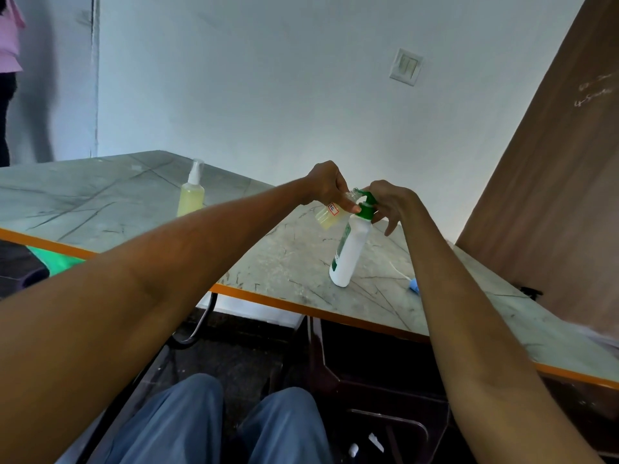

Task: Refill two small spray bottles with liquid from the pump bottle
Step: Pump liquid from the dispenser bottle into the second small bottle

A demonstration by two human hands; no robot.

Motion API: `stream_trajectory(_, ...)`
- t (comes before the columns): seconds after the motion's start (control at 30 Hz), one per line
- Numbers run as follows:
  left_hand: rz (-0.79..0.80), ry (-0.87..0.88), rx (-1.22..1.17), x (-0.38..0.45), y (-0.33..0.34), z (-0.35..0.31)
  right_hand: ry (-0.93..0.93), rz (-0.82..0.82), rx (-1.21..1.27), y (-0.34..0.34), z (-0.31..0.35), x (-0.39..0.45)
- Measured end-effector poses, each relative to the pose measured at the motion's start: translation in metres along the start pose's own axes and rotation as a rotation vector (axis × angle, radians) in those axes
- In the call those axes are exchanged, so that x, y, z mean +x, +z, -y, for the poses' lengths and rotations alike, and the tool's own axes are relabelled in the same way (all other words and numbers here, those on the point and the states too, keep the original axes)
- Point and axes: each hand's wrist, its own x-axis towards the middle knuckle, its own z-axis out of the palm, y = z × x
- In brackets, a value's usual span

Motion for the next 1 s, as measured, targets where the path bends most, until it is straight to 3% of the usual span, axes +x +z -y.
stream_trajectory(1.0,-0.022,-0.031,-0.032,-0.0038,-0.0023,-0.0045,-0.006,0.026,0.026,-0.0046,0.0009,-0.0019)
